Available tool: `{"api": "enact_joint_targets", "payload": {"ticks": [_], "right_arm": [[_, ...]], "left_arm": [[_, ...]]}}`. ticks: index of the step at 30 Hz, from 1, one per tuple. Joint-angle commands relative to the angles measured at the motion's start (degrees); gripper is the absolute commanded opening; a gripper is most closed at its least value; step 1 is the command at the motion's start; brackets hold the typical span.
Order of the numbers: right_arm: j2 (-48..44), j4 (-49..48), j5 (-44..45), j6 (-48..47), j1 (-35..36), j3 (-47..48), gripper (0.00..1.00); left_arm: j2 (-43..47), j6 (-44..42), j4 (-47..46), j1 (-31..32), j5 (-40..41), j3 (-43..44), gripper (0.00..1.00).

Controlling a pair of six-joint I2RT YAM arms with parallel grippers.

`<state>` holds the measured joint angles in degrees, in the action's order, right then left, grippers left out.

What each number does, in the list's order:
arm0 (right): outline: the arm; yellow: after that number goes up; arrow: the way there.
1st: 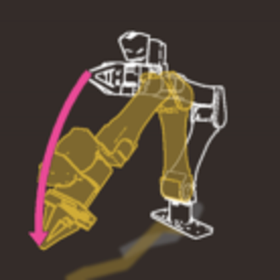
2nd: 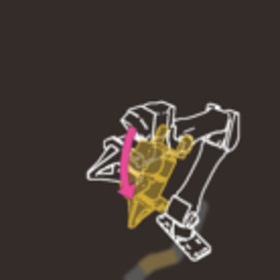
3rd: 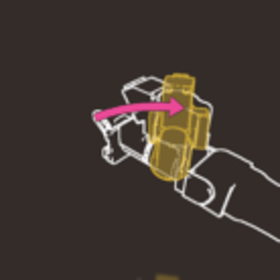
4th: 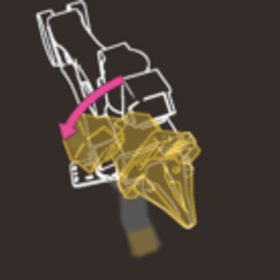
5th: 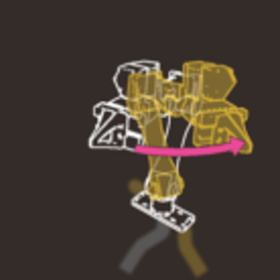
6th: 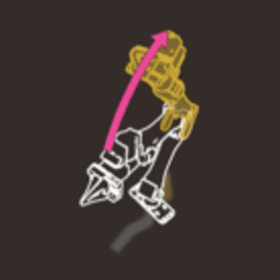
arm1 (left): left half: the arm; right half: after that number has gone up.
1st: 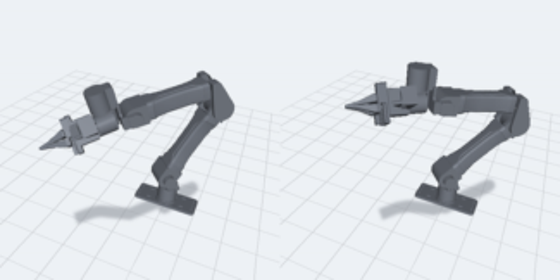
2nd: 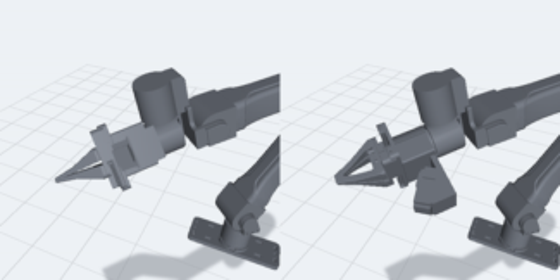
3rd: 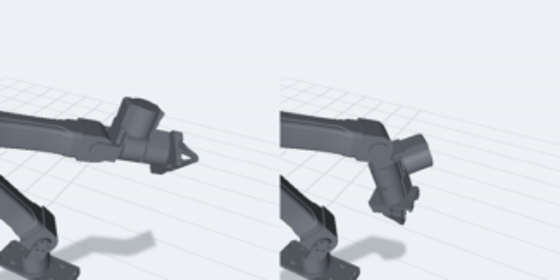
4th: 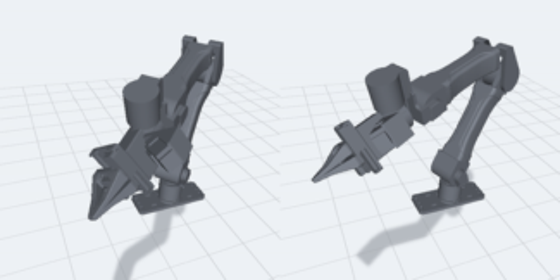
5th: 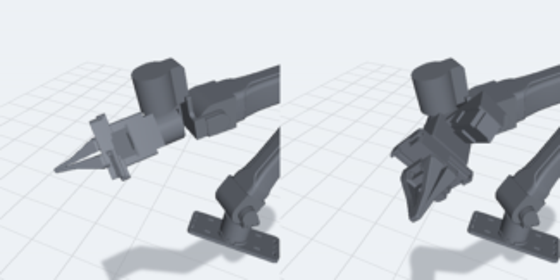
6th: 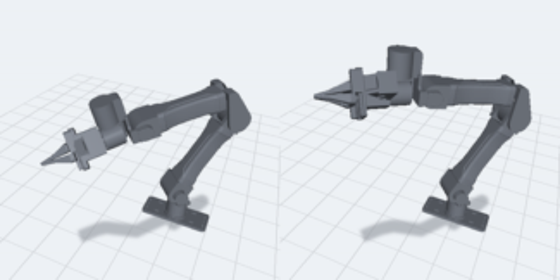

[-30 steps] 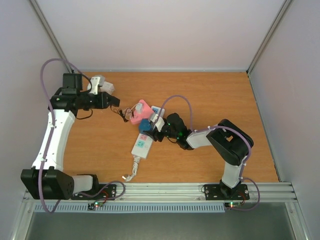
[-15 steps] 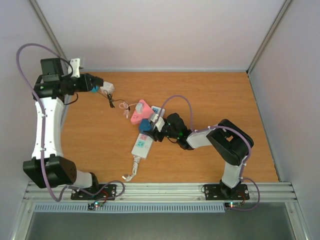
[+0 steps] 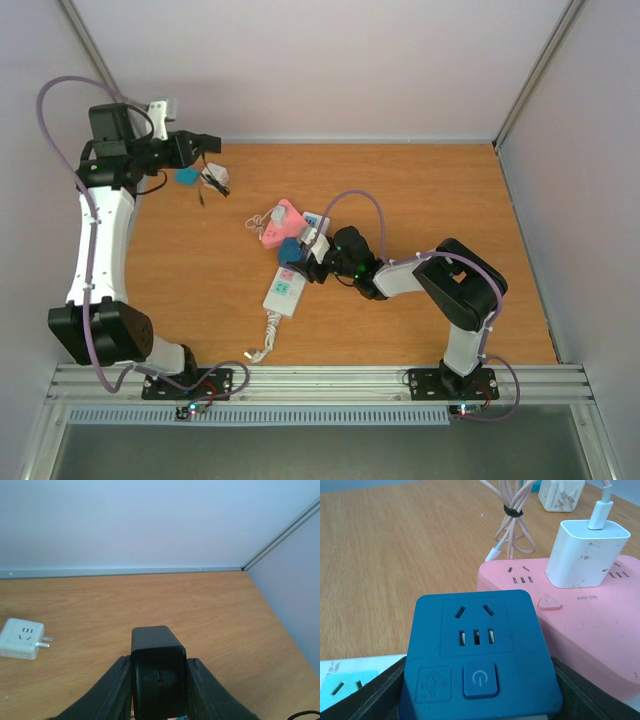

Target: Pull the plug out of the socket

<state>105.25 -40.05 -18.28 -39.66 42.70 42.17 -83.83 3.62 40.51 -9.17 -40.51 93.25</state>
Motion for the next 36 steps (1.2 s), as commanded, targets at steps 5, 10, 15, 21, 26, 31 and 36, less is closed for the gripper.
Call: {"api": "enact_joint_targets", "payload": {"ticks": [5, 10, 15, 21, 26, 31, 36], "right_arm": [[0.93, 6.9, 1.38, -1.87, -1.17, -0.83, 0.18], [1.18, 7.83, 0.97, -2.09, -1.14, -0.23, 0.18], [1.0, 8.7, 0.97, -2.43, -1.14, -0.08, 0.18], [0.95, 9.2, 1.12, -2.62, -1.15, 0.19, 0.19], [1.12, 9.25, 1.14, -2.62, -1.2, 0.44, 0.19], [1.01, 9.62, 0.95, -2.7, -1.24, 0.28, 0.19], [1.25, 9.82, 0.54, -2.91, -1.4, 0.23, 0.19]], "left_arm": [[-4.04, 1.32, -9.74, 1.93, -3.05, -3.18, 0.01], [-10.77, -1.36, -11.44, 5.85, -3.2, -0.48, 0.01], [-16.46, -1.33, -16.95, 7.83, -3.05, 3.15, 0.01], [-23.16, -2.26, -18.1, 8.12, -2.38, 7.12, 0.01], [-25.33, -10.22, -16.98, 7.14, -0.73, -0.66, 0.01], [-28.14, -14.34, -12.79, 4.25, 1.01, -1.8, 0.01], [-28.06, -16.71, -10.36, 1.47, 2.68, -3.16, 0.01]]}}
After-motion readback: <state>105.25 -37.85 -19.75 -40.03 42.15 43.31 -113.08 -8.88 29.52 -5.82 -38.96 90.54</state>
